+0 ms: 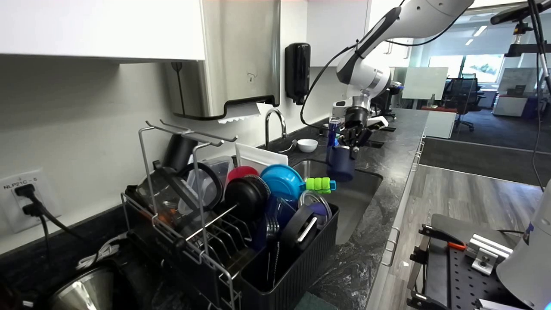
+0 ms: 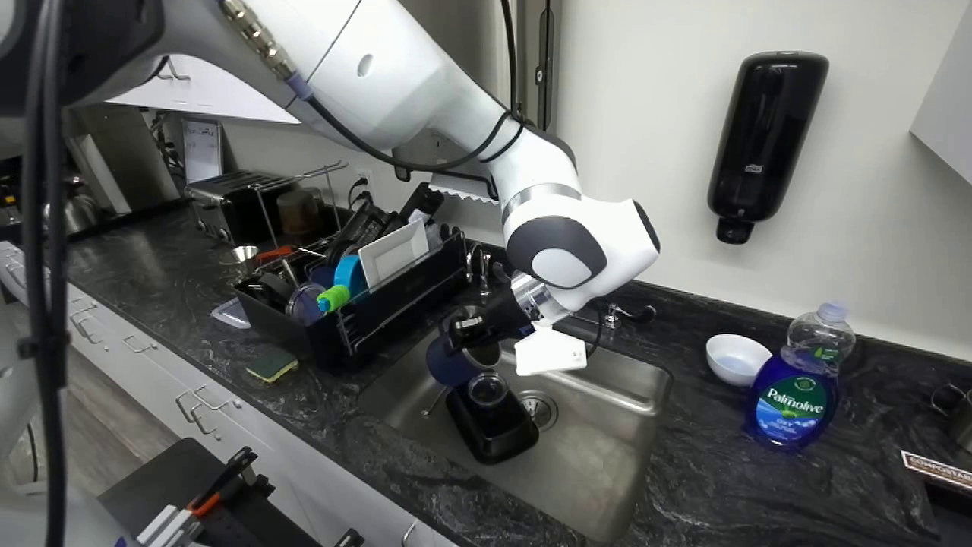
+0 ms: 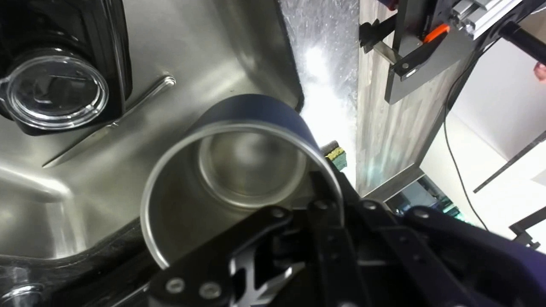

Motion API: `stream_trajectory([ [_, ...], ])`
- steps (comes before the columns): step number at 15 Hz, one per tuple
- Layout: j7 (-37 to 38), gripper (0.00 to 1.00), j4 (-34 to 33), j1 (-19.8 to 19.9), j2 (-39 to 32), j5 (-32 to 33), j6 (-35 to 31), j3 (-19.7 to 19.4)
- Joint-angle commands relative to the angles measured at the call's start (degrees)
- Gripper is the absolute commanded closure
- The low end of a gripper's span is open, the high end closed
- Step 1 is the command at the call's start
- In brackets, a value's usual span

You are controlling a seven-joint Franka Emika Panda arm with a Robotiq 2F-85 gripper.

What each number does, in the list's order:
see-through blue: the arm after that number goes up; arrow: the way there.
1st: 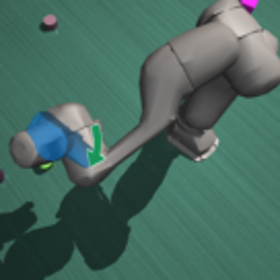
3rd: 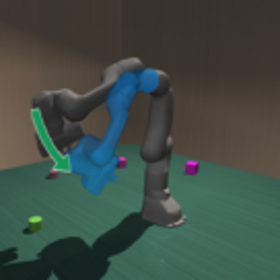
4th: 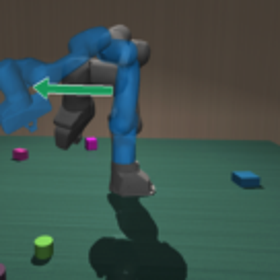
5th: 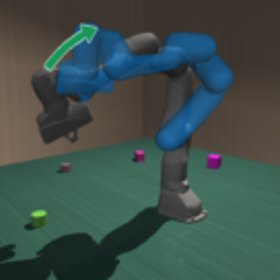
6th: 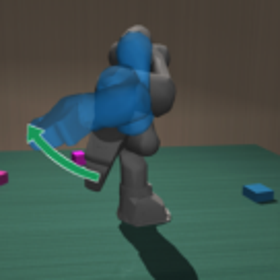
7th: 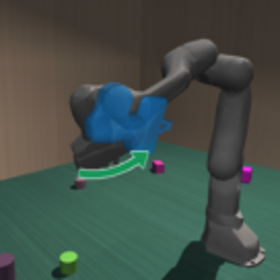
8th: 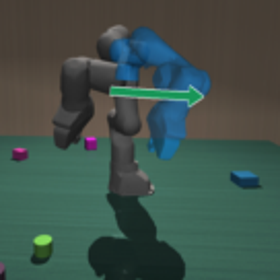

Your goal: Pick up the blue cup from the sink and hang it on the dish rack.

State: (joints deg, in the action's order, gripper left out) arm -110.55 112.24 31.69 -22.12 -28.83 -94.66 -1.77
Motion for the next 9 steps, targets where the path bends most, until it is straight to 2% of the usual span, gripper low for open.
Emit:
stream_trajectory([
  [1,-4.22,0.98,-0.36,-2.90,0.85,-1.51,3.15,-2.82],
  [9,-5.66,0.98,1.95,-6.13,3.06,-2.41,3.87,-5.02],
])
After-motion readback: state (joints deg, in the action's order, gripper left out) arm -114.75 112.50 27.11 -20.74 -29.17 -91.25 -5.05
